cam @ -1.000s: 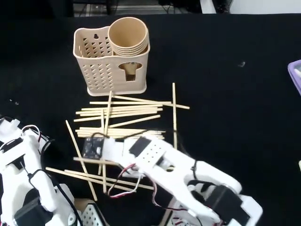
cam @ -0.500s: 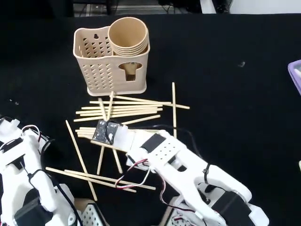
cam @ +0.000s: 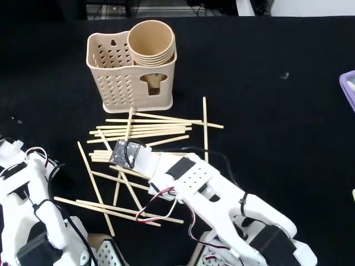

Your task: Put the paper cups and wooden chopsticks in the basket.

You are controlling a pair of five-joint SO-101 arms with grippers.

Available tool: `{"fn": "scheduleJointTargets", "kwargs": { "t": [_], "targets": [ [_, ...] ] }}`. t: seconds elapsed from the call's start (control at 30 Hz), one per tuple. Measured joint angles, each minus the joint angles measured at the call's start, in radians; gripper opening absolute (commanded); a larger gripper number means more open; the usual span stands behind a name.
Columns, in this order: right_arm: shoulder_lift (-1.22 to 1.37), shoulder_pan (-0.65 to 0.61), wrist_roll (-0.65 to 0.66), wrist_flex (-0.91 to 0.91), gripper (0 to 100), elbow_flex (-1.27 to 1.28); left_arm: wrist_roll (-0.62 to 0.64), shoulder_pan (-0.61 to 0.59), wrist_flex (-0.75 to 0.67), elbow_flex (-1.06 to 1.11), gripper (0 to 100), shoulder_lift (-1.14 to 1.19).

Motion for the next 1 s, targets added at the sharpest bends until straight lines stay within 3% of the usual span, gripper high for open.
{"fn": "scheduleJointTargets", "kwargs": {
  "t": [0.4,0.7,0.8,1.0],
  "targets": [
    [0.005,0.000,-0.057,-0.071,10.6,0.006,0.000,0.000,0.000,0.000,16,0.000],
    [0.173,0.006,-0.068,-0.115,10.0,-0.035,0.000,0.000,0.000,0.000,16,0.000],
    [0.189,0.006,-0.068,-0.115,1.7,-0.048,0.000,0.000,0.000,0.000,16,0.000],
    [0.149,0.012,-0.066,-0.077,1.1,-0.054,0.000,0.000,0.000,0.000,16,0.000]
  ]
}}
